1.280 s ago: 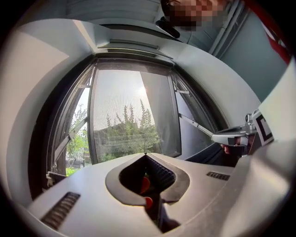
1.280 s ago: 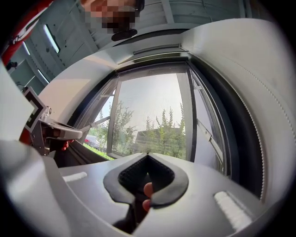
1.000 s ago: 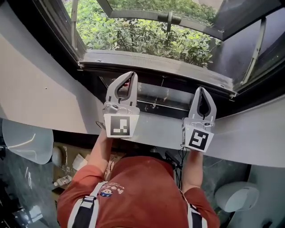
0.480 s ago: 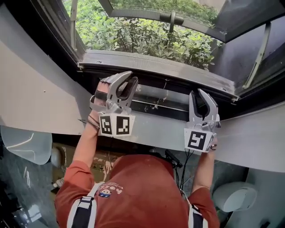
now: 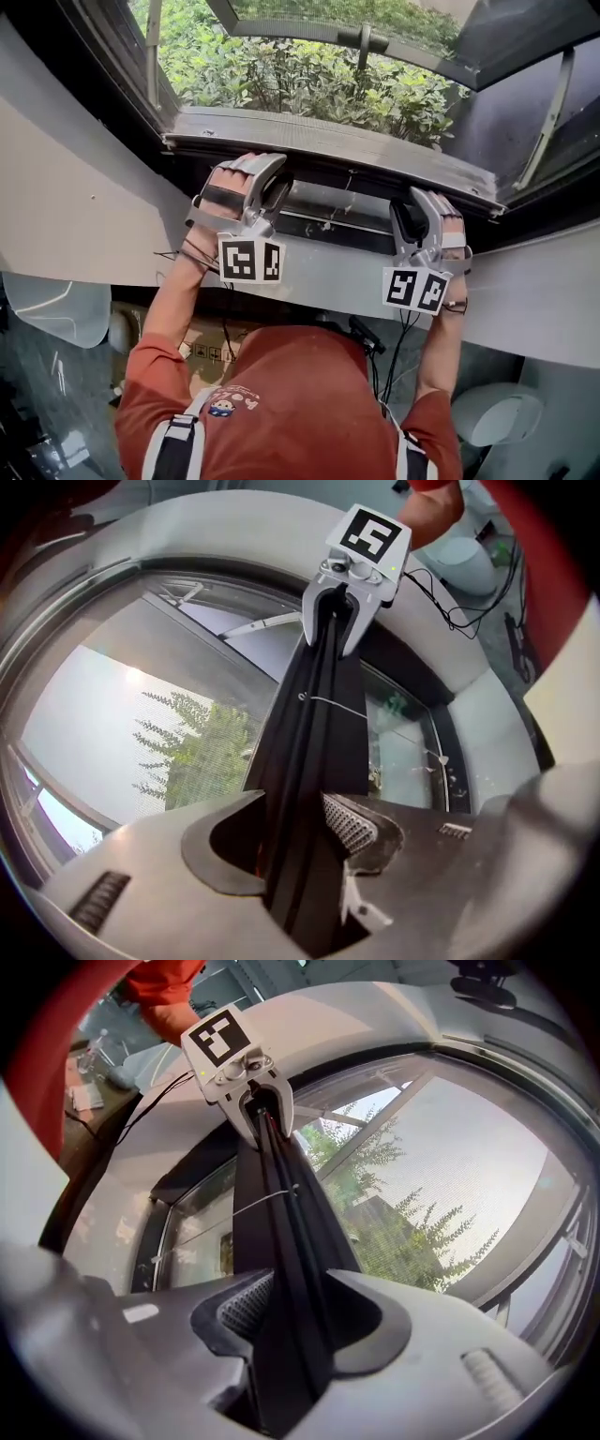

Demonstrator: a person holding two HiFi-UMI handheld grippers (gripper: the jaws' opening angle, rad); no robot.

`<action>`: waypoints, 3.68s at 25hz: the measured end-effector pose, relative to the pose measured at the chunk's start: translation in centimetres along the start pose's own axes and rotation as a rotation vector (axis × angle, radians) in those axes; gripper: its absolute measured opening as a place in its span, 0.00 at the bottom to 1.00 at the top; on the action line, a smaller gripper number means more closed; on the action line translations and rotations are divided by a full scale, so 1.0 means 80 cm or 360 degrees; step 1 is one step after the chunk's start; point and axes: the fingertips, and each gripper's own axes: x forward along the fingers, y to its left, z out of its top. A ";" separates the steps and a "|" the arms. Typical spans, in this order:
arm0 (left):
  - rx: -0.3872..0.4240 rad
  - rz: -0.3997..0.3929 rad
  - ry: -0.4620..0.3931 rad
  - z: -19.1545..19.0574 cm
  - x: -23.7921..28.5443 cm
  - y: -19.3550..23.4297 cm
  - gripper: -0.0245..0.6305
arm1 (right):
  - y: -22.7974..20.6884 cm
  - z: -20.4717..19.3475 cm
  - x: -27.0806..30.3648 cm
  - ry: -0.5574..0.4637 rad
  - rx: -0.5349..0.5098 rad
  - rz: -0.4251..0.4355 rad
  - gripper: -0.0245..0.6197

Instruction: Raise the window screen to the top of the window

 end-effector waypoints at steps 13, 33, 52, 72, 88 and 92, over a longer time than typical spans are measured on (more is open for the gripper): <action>-0.0072 -0.0115 0.0077 -0.002 0.012 -0.009 0.30 | 0.008 -0.007 0.011 0.0038 -0.0022 0.0055 0.36; 0.0010 0.0176 -0.0058 0.011 -0.003 0.054 0.14 | -0.055 0.016 -0.006 -0.0032 -0.0096 -0.0127 0.19; 0.0143 0.0375 -0.0029 0.027 -0.010 0.112 0.14 | -0.116 0.038 -0.010 -0.0055 -0.0173 -0.0316 0.14; 0.0180 0.0661 -0.0064 0.058 -0.038 0.217 0.15 | -0.216 0.084 -0.032 -0.0072 -0.0292 -0.0526 0.13; 0.0245 0.0812 -0.0059 0.075 -0.060 0.287 0.15 | -0.277 0.118 -0.047 -0.0045 -0.0541 -0.0763 0.12; 0.0282 0.0875 -0.0047 0.082 -0.064 0.310 0.15 | -0.300 0.128 -0.052 -0.0039 -0.0564 -0.0817 0.12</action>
